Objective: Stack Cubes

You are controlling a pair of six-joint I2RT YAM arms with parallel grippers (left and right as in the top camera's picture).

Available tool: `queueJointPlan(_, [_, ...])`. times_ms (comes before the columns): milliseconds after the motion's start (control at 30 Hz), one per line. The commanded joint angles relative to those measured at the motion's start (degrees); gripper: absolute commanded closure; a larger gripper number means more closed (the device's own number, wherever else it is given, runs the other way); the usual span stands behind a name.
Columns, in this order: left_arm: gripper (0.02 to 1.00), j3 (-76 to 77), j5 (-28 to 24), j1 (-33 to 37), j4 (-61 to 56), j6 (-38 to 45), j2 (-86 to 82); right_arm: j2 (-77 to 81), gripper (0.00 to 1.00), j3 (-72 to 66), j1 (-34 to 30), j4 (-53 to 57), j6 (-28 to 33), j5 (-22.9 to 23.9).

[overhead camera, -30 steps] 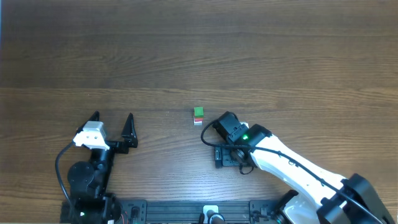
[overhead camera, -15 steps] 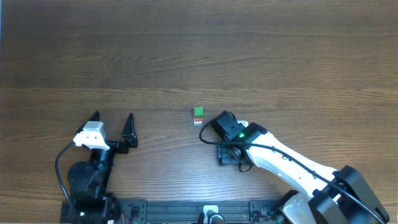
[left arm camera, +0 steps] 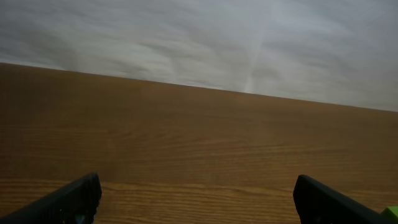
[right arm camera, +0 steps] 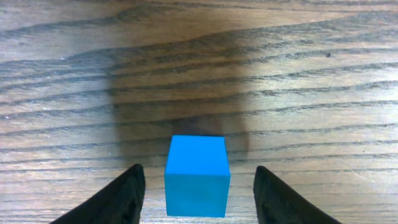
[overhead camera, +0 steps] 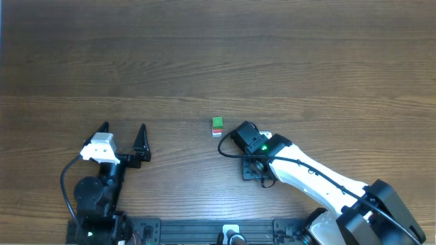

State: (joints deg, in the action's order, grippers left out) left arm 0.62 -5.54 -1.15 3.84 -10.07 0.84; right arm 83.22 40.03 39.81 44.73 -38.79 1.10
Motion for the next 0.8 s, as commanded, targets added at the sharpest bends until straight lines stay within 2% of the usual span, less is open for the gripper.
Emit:
queueJointPlan(33, [0.020, -0.3, 0.3, 0.3, 0.1, 0.7, -0.5, 0.5, 0.496, -0.4, 0.4, -0.2, 0.0, 1.1])
queueJointPlan(167, [0.023, -0.3, 0.3, 0.3, 0.1, 0.7, -0.5, 0.7, 0.533, -0.4, 0.4, -0.2, 0.0, 1.1])
queueJointPlan(333, [0.020, -0.3, 0.3, 0.3, 0.1, 0.7, -0.5, 1.5, 0.625, -0.4, 0.4, -0.6, -0.2, 1.1])
queueJointPlan(567, [0.023, -0.3, 0.3, 0.3, 0.1, 0.7, -0.5, 1.9, 0.669, -0.4, 0.3, -0.9, -0.2, 1.1])
queueJointPlan(800, [0.020, -0.3, 0.3, 0.3, 0.1, 0.7, -0.5, 1.9, 0.807, -0.4, 0.3, -0.9, -0.2, 1.1])
